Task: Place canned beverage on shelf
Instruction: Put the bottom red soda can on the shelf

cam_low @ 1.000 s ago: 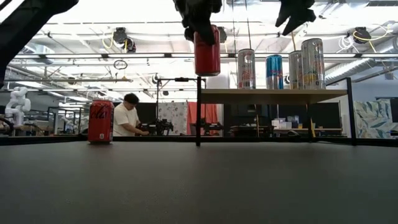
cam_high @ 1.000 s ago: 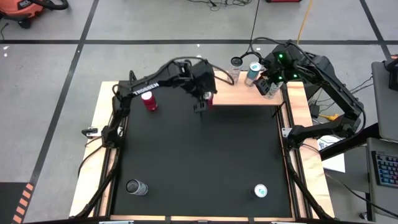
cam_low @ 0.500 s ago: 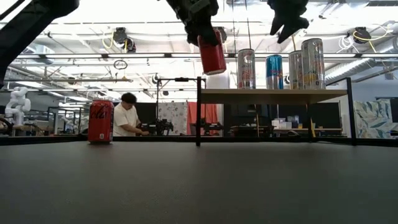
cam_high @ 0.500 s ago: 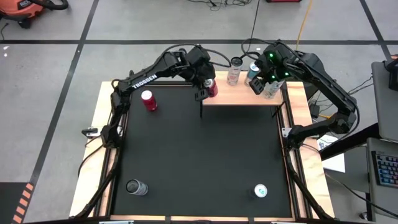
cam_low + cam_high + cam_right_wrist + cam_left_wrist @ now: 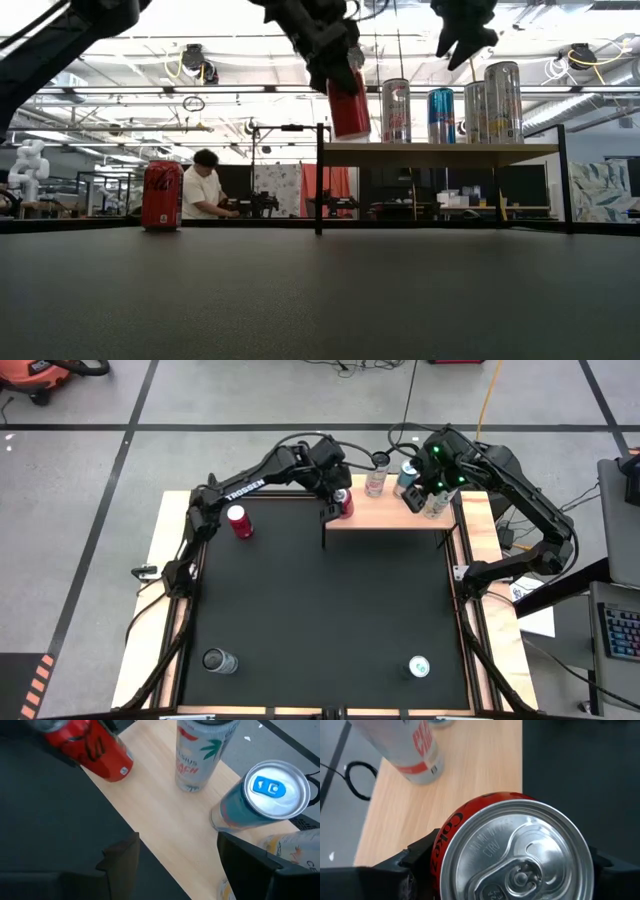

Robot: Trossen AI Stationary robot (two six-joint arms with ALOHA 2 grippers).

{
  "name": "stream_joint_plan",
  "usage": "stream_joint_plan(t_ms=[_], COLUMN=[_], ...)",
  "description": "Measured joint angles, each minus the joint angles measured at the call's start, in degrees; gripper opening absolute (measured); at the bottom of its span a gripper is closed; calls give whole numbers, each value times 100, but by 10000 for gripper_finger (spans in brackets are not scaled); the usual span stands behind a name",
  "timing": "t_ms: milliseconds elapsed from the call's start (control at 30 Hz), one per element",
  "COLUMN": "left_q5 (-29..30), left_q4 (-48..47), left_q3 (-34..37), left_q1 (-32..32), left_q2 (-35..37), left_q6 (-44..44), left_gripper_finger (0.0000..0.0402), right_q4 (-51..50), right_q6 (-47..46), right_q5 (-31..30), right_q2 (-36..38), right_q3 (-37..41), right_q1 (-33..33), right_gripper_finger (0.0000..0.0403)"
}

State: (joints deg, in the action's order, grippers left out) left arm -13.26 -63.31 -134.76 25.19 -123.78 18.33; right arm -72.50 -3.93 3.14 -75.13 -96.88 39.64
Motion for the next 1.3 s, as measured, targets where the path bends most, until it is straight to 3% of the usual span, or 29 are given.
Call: stream_joint_plan(t_ms=[767,1100,1300], left_q5=[-19,204,348], left_q4=[320,339,610], left_q3=[-22,-22,-22], left_q1=[113,233,286], left_q2=[-228,-195,-195], left_q6=[-152,-450,-452], left_gripper_finger=[315,369,377], right_q4=[-147,-153,-160], right_q6=[22,9,11], right_q5=[-4,-4,-4], right_q2=[0,0,0], right_q3=[0,0,0], right_q1=[0,1,0], right_gripper_finger=[251,251,251])
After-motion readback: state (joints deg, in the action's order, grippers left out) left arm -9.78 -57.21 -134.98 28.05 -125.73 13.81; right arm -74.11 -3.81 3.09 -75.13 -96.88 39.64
